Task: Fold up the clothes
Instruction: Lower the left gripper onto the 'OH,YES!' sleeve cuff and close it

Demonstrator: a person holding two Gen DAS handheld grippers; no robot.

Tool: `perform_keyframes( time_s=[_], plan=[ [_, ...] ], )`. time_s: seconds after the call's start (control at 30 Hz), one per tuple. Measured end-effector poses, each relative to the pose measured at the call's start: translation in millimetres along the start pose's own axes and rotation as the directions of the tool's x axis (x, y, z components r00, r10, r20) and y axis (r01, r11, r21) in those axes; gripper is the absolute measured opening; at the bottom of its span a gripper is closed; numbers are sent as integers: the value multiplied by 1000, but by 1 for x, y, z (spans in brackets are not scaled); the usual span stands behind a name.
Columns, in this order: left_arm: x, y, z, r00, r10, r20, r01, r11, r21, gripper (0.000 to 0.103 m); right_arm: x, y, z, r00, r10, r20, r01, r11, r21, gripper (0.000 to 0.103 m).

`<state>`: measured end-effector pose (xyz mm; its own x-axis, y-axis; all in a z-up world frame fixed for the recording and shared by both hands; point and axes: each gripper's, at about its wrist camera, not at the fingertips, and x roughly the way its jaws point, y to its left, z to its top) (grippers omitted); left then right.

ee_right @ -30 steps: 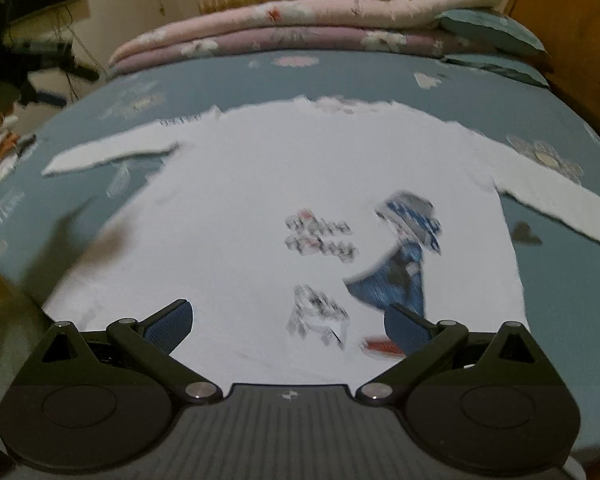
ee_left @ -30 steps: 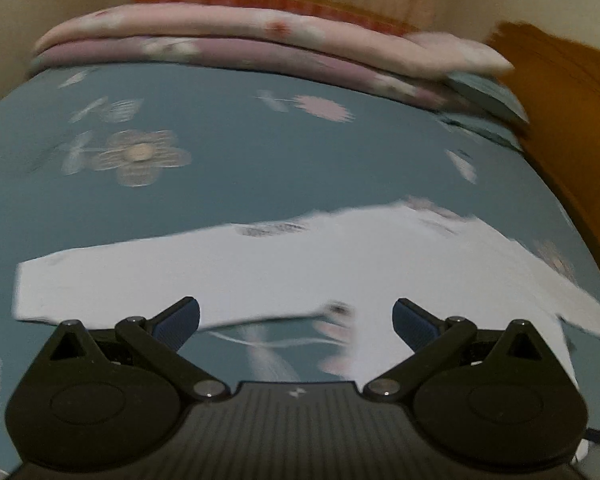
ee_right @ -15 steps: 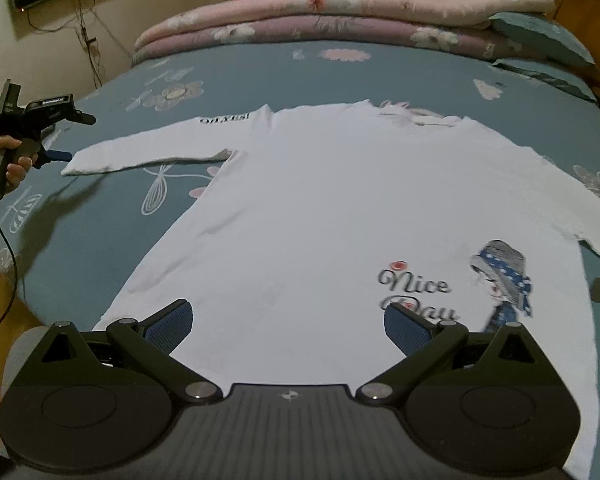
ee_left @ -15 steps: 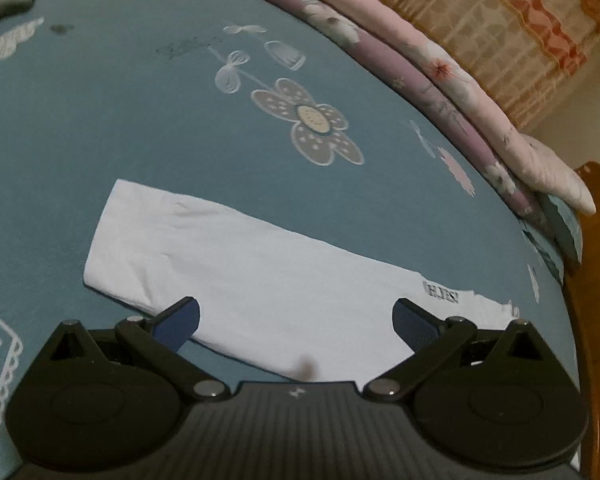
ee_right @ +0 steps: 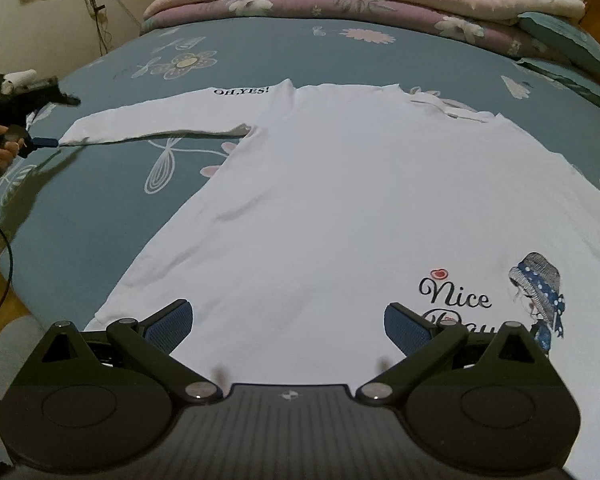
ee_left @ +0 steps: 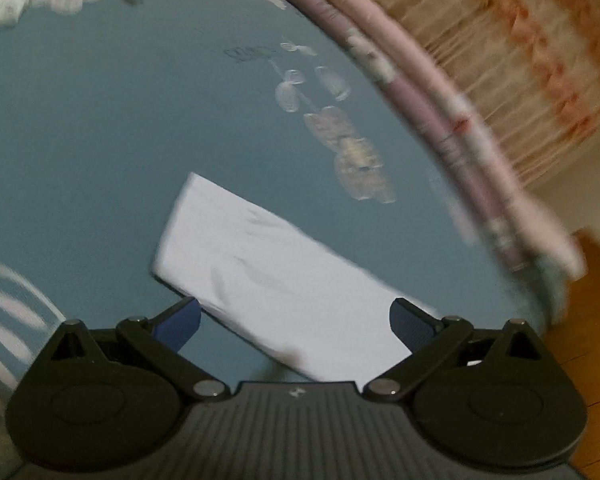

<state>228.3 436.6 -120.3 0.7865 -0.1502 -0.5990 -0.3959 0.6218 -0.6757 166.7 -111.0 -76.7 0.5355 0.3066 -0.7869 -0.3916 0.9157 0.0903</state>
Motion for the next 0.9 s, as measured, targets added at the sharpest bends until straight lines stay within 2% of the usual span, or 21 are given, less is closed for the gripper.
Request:
perform_keyframes(
  time_s=[0.13, 0.27, 0.5, 0.77, 0.9],
  plan=[
    [13, 13, -13, 999, -45, -23, 42, 991, -126, 100, 3, 2, -1, 1000, 8, -10, -8, 1000, 5, 103],
    [24, 28, -19, 997, -73, 39, 79, 973, -217, 99, 3, 3, -1, 1000, -5, -4, 5, 1000, -8, 103],
    [31, 36, -13, 991, -75, 111, 99, 968, -232, 99, 8, -5, -2, 1000, -15, -10, 15, 999, 30, 103],
    [39, 34, -2, 986, -34, 165, 70, 974, -214, 99, 13, -8, -2, 1000, -14, -10, 14, 999, 37, 103],
    [41, 39, 6, 980, -22, 199, 72, 966, -247, 99, 14, -10, -3, 1000, -13, -15, 14, 999, 47, 103]
  ],
)
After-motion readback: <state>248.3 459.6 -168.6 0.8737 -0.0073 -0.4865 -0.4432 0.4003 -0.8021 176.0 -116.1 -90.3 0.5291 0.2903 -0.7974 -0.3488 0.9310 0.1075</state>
